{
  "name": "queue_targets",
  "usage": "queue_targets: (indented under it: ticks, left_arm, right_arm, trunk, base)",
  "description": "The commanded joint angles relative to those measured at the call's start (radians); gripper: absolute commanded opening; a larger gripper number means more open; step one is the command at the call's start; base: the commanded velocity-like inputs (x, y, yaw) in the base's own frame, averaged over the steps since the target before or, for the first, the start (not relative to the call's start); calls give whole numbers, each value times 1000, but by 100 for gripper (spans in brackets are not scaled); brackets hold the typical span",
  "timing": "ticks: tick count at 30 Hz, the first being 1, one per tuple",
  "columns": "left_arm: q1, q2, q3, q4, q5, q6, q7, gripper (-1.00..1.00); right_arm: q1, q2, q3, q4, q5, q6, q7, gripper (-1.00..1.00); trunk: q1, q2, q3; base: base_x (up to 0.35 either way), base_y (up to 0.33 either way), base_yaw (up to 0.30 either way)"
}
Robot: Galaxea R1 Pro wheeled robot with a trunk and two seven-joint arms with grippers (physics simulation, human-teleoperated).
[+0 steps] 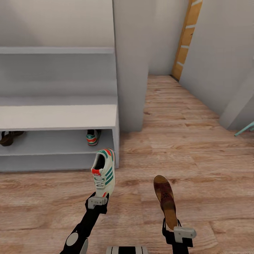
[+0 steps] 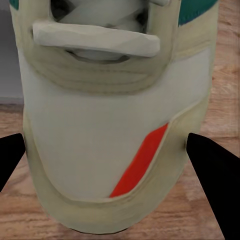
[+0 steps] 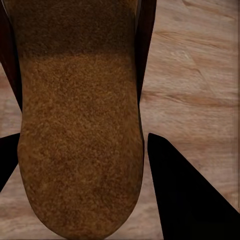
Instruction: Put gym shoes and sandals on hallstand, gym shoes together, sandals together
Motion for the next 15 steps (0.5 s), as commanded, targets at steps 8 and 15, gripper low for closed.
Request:
queue_targets:
  ticks: [8,15]
  left_arm:
    - [0,0,1,2,1,0,0,-100]
    - [0,0,2,8,1,0,0,-100]
  right_arm:
    - [0,0,0,0,-2,-2,1,-100]
    - [0,0,1,0,-2,-2,0,-100]
  trunk:
    - [0,0,0]
    - [0,0,0]
  base:
    - [0,36,-34]
    - [-1,196,-8]
